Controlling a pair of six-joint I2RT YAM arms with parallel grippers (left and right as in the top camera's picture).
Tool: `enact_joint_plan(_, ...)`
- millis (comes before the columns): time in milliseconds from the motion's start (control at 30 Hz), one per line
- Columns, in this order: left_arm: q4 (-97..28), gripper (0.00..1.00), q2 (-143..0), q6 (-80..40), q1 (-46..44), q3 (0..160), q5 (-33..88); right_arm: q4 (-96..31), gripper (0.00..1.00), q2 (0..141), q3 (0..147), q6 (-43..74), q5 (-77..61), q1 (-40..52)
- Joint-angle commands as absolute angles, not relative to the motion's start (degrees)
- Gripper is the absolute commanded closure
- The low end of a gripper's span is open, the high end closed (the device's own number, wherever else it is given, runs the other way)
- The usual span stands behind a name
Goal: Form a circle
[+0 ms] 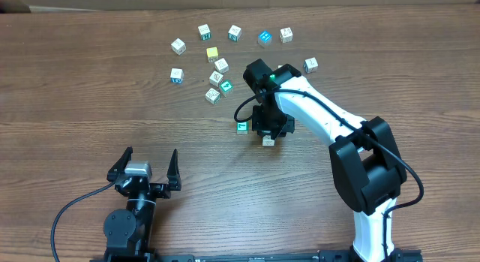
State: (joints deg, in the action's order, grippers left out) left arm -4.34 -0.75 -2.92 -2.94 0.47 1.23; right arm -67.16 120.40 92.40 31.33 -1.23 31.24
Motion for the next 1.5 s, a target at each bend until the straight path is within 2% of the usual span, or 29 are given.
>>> enact_joint_plan(0, -4.45, 0.00, -0.27, -2.09, -2.55, 0.27, 1.08, -66.22, 0.96, 120.01, 91.15, 31.77, -1.17, 31.27)
enact_joint_plan(1467, -4.45, 0.00, -0.27, -2.09, -2.55, 0.27, 1.08, -61.43, 0.94, 120.03, 89.30, 31.70, -3.92, 33.80)
